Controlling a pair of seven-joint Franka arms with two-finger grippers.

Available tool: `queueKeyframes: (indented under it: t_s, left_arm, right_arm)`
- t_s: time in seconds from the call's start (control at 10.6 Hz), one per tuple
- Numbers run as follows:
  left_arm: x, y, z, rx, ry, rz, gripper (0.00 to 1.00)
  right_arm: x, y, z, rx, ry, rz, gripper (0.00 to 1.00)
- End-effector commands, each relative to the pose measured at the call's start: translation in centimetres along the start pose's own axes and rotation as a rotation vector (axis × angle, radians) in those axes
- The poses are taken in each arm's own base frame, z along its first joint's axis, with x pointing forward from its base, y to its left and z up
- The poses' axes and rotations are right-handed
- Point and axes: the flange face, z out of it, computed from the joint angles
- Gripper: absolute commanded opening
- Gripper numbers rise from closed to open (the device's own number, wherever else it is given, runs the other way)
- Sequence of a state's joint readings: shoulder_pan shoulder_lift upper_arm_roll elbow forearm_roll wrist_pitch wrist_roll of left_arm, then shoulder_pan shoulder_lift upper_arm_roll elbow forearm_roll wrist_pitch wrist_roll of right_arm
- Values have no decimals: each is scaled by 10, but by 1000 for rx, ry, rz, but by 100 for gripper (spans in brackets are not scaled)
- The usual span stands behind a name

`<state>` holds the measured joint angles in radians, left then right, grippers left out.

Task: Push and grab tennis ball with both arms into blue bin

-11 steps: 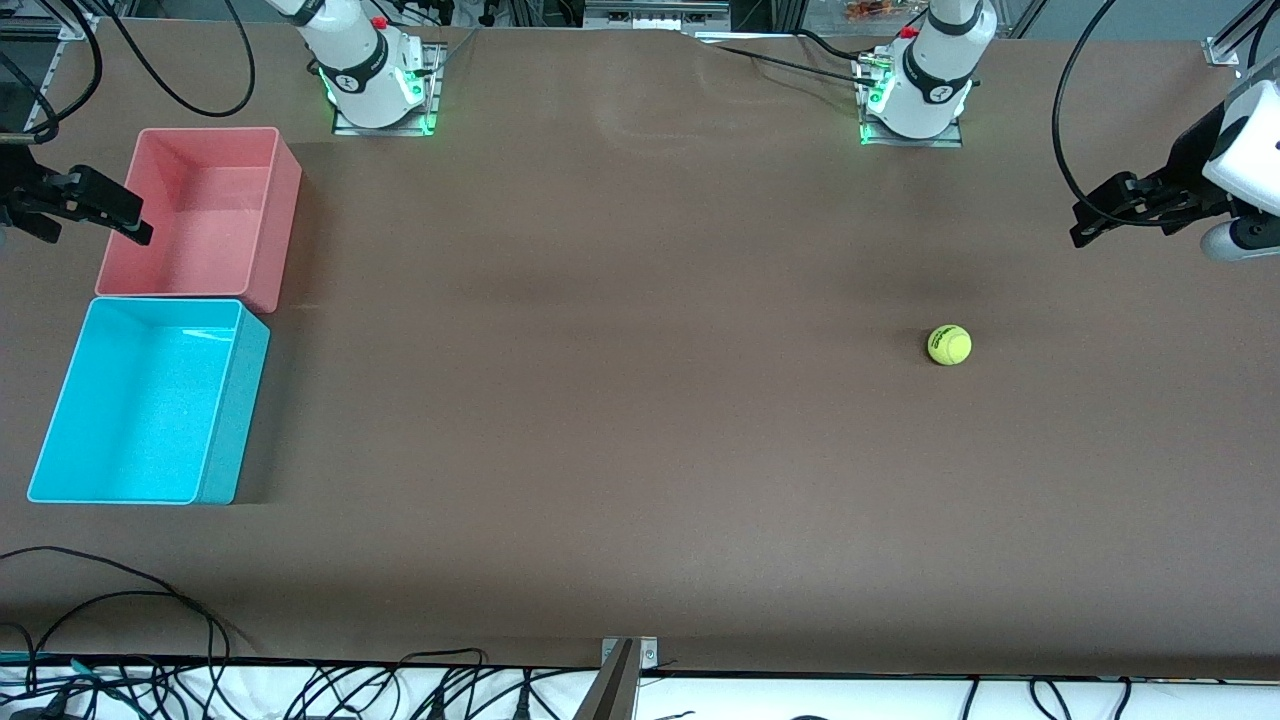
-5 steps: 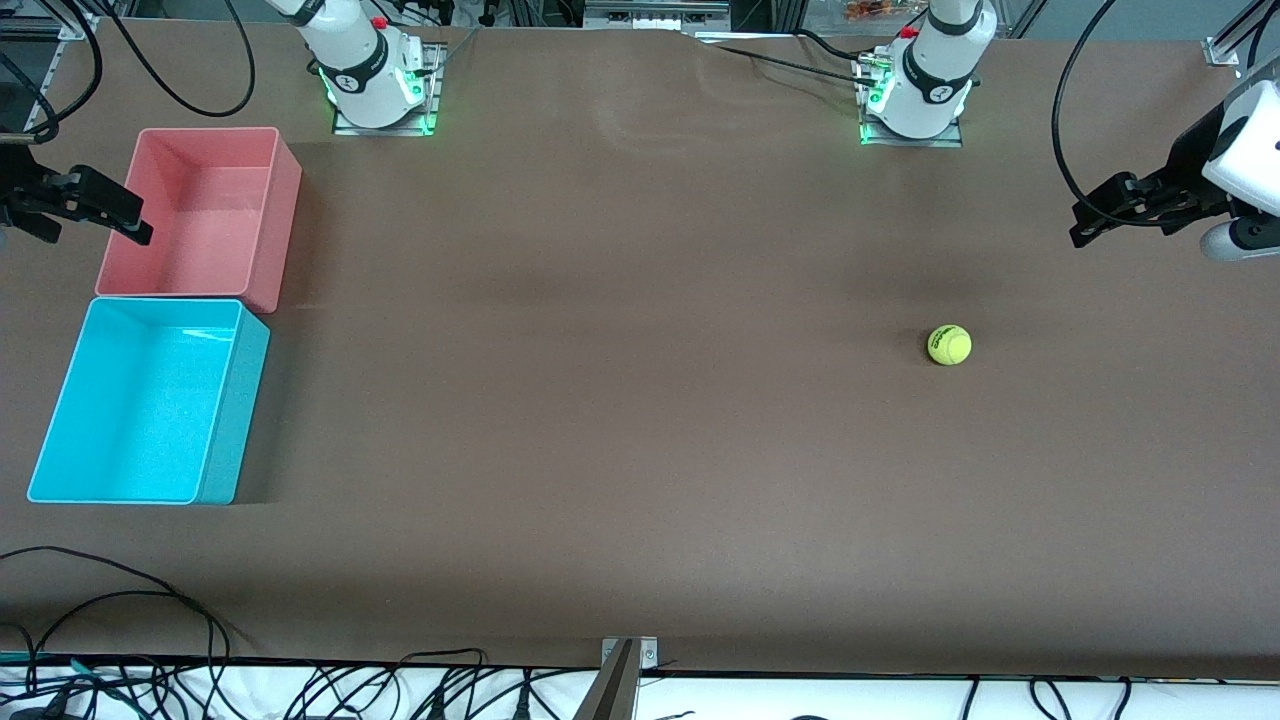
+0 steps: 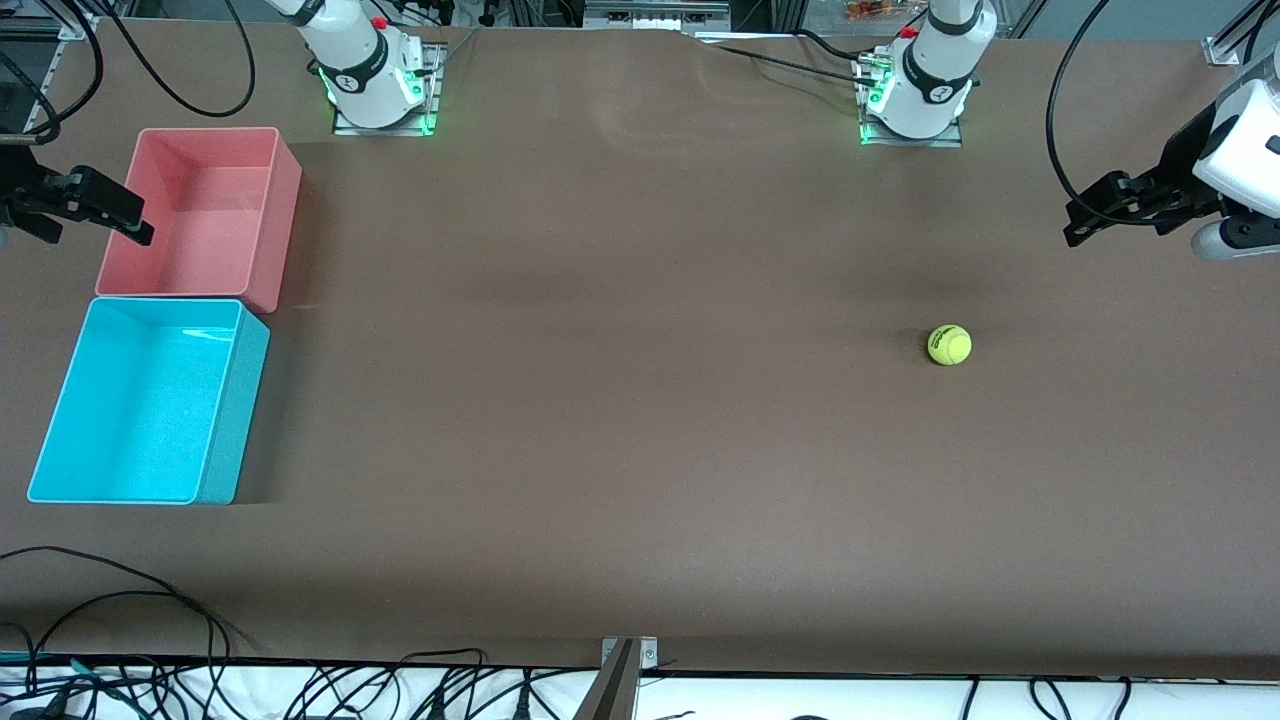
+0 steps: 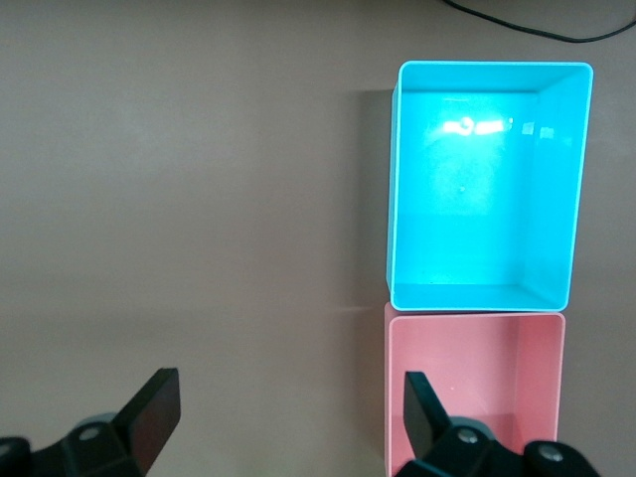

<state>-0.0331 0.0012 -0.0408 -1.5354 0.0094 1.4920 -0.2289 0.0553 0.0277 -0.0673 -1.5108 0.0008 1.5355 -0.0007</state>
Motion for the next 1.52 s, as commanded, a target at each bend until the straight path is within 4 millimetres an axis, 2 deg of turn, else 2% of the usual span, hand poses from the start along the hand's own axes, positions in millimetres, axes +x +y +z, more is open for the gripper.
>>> queueKeyframes:
  t_s: [0.0, 0.47, 1.42]
  left_arm:
    - [3, 1, -6, -15, 0, -6, 100]
    - [5, -4, -5, 23, 13, 50, 100]
    - [5, 1, -6, 28, 20, 68, 100]
  right_arm:
    - [-1, -4, -4, -2, 11, -8, 100]
    - [0, -4, -6, -2, 15, -8, 100]
    - [3, -14, -2, -2, 11, -27, 100]
